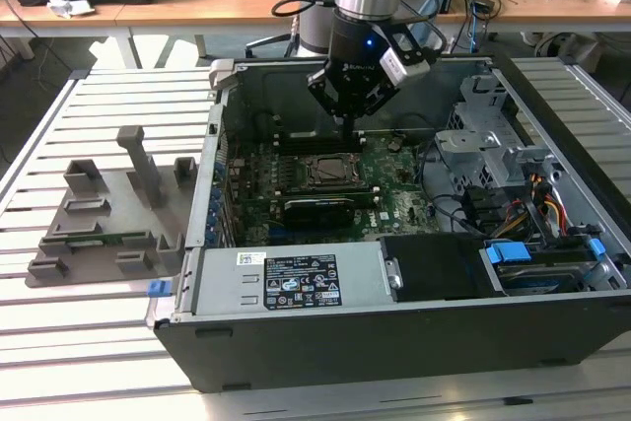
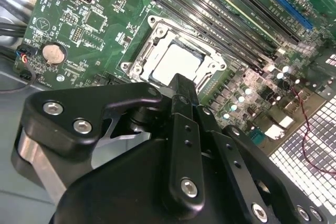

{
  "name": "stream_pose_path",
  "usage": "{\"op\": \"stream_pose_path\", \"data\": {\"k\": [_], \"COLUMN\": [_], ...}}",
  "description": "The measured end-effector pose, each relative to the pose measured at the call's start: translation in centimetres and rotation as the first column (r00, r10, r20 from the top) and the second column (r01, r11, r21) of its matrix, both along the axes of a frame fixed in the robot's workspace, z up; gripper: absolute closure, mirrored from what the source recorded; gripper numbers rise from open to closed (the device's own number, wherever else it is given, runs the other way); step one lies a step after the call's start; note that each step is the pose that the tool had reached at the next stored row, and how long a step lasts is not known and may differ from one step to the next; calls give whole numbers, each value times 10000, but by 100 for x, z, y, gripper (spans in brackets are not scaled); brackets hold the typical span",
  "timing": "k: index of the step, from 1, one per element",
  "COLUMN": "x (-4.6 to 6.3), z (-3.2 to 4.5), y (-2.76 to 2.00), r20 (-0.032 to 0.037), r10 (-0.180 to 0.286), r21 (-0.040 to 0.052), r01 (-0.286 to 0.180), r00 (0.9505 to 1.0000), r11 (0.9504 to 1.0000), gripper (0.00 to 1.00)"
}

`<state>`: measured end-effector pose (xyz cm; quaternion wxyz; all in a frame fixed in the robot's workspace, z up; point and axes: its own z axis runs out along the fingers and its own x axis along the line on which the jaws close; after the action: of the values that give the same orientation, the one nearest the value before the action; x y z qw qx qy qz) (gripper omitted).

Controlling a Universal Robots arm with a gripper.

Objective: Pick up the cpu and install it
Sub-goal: 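Install the first cpu locking lever, then install the second cpu locking lever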

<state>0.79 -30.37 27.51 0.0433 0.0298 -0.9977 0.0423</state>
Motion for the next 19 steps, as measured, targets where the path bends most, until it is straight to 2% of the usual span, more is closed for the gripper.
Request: {"op": "stream_pose_path", "data": {"k": [3, 19], "x": [0, 0], "z": [24, 25], "y": [0, 0], "r20": [2, 0], "r10": [0, -1], "r21": [5, 34], "r01": [0, 1], "r00": [10000, 10000], "r11": [10000, 10000], "gripper": [89, 89]}}
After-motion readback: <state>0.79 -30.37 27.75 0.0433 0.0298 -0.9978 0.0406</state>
